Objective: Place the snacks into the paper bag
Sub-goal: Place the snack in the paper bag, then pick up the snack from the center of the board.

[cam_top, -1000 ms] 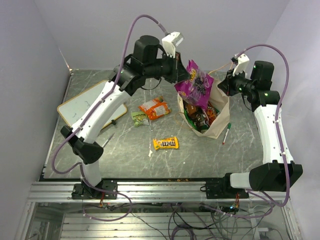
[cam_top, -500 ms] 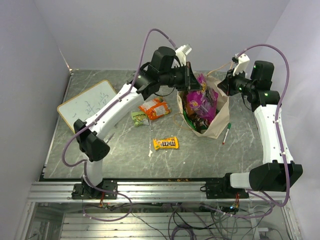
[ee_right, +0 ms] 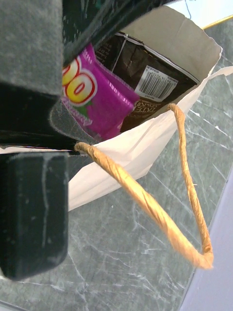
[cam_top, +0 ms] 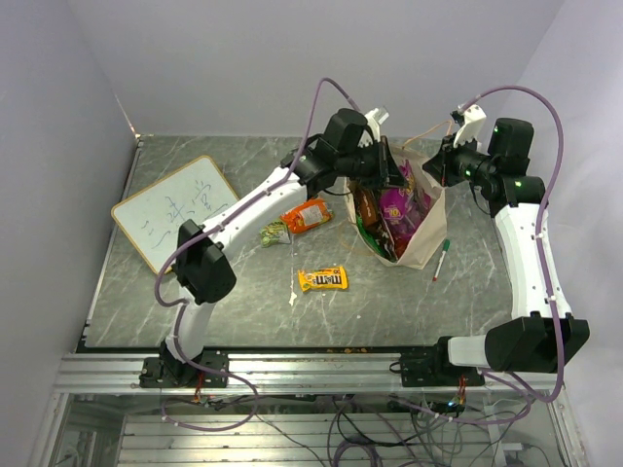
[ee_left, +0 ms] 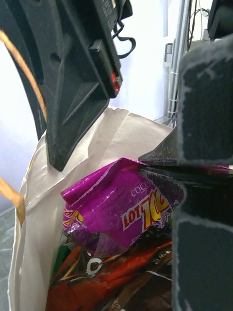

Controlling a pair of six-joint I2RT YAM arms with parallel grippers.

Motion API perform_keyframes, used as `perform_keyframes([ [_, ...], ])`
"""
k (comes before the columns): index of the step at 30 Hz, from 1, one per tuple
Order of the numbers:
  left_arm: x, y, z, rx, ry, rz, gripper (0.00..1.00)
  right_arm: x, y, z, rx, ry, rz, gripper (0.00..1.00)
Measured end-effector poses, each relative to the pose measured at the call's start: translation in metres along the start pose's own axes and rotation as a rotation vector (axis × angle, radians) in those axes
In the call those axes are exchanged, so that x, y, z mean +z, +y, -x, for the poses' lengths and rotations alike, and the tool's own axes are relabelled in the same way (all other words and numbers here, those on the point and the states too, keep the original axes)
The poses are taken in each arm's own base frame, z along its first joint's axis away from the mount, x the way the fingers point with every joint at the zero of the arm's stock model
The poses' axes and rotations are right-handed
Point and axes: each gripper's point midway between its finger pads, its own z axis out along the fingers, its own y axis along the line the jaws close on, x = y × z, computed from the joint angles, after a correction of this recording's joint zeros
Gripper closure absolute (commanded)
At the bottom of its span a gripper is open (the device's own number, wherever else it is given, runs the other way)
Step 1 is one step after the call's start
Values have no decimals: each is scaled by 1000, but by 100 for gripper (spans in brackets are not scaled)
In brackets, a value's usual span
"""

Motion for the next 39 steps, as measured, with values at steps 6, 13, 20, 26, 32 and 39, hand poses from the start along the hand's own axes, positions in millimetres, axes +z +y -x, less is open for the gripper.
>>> perform_keyframes([
  [6,27,13,-6,-12,14,0,79,0,1,0,3,-1,6,100],
  [13,46,33,-17,-25,42,23,76,-2,3,2,1,-8,7,100],
  [20,48,23,-10,19,18,-26,54,-3,2,1,1,-6,0,100],
  [26,47,22,-11,77,20,-36,40,-4,-2,1,0,-6,-28,100],
  [32,31,4,-5,198,8,-76,28,-5,-12,-1,4,2,-83,100],
  [39,-21,-47,10,428,-40,-170,23,-5,-19,-2,4,9,-124,100],
])
